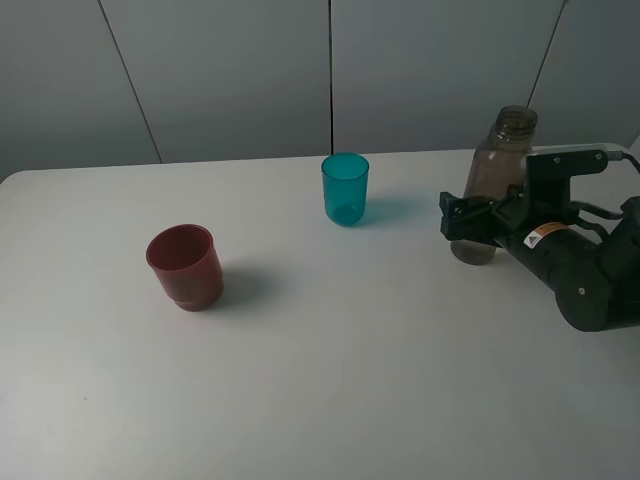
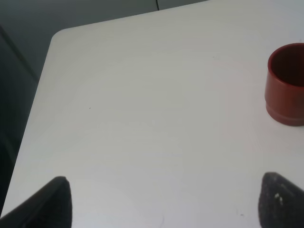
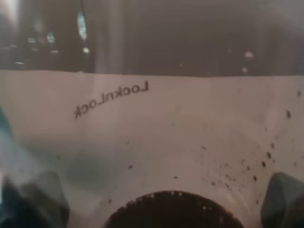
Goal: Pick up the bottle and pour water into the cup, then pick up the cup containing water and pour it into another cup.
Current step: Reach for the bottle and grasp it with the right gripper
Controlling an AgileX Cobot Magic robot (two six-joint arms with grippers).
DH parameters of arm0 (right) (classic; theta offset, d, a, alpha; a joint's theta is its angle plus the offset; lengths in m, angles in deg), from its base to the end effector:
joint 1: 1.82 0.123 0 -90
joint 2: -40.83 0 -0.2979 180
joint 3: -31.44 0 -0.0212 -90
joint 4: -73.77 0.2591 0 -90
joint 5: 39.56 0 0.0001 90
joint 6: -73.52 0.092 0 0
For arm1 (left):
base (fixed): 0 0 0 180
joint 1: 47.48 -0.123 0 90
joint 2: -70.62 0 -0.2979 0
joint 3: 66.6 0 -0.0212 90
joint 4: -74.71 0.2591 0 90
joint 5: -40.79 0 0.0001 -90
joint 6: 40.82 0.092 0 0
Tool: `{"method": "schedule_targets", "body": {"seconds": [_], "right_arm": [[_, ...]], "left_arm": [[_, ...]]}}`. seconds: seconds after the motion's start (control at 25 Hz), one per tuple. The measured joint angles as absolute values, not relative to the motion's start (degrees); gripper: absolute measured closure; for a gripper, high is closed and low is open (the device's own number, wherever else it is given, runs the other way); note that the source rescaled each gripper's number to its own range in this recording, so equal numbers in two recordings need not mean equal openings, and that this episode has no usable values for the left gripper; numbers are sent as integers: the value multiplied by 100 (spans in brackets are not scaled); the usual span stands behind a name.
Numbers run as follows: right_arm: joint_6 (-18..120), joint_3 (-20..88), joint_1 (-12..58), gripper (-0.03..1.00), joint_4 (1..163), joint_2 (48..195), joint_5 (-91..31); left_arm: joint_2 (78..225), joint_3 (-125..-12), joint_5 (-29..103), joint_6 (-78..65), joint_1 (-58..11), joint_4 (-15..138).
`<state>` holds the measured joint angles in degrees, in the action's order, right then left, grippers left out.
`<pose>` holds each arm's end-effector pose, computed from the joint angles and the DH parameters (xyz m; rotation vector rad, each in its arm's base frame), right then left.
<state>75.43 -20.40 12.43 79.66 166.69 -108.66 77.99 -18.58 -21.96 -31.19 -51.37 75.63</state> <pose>0.2860 0.0635 0.0769 -0.1040 1.8947 0.1260 -0.0132 0.0004 0.2824 0.1022 2.0634 0.1649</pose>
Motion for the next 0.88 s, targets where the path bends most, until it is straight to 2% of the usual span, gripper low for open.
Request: {"method": "schedule_targets", "body": {"seconds": [0.56,0.6,0.64,0.68,0.72,0.76,0.88], "right_arm": [[7565,-1911,1243,-3,8047,16669,-10854],[7593,-1902,1243,6,8047,16669,-10843],[7633,-1902,1243,27,8047,16669,-10828],[7671,-1899,1243,68,8047,16669,-10820],[7711,-1889,1243,97,8047,16682,-10820],[7723,-1889,1243,94,8044,16682,-10812],[7723,-1889,1243,94,8025,16682,-10804]], "left_arm": [[7799,-1858,-2196,-3119,-5137,7563],[7799,-1858,-2196,-3119,-5137,7563],[7799,-1858,-2196,-3119,-5137,7563],[7799,-1858,-2196,-3119,-5137,7563],[7799,-1858,-2196,-3119,-5137,7563],[7799,-1858,-2196,-3119,-5137,7563],[7799,-1858,-2196,-3119,-5137,7563]]}}
